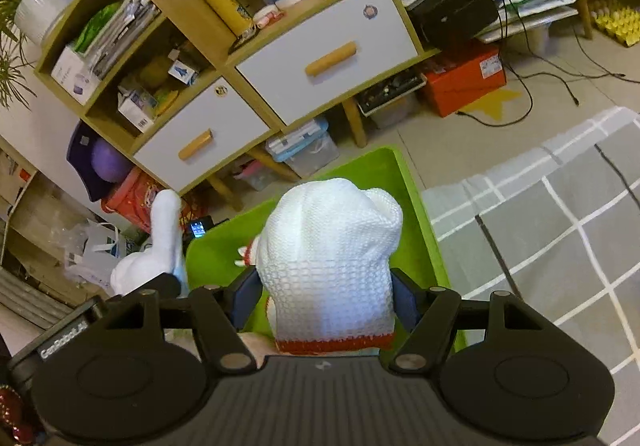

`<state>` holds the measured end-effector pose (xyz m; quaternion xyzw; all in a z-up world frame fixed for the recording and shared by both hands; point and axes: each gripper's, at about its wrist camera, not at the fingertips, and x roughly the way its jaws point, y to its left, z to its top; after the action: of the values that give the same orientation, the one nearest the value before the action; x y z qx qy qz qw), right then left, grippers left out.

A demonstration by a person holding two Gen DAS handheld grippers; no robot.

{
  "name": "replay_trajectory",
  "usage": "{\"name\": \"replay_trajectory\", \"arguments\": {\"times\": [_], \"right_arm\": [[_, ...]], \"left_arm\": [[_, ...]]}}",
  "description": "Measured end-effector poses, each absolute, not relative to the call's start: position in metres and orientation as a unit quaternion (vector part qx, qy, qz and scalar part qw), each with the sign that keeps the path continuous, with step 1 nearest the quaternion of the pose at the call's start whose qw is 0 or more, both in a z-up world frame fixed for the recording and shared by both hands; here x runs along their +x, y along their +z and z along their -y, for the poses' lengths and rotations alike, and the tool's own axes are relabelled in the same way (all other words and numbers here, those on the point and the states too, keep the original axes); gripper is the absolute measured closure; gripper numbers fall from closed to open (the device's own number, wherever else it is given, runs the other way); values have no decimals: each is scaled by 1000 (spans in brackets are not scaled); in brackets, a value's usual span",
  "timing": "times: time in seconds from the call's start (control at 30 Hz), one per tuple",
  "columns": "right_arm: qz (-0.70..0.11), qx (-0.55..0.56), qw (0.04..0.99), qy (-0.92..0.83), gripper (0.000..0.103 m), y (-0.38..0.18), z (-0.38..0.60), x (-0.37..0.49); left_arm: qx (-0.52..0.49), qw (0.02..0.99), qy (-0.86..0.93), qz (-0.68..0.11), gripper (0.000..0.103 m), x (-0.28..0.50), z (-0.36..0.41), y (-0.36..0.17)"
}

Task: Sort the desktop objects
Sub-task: 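Lower the bear and glove into the green bin and open both grippers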

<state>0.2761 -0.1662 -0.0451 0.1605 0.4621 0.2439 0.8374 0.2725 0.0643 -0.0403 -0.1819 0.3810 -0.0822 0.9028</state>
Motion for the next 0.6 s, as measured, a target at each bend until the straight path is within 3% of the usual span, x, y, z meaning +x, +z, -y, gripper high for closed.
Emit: {"name": "replay_trajectory", "arguments": {"times": [0.23, 0.6], "right_arm": [[-469, 160, 835, 238, 34, -60, 168, 277], [-467, 173, 834, 238, 34, -63, 171, 281]], "left_arm": [[-200, 895, -80, -391, 35, 274, -68, -56], [-197, 897, -78, -387, 32, 277, -67, -63]]}}
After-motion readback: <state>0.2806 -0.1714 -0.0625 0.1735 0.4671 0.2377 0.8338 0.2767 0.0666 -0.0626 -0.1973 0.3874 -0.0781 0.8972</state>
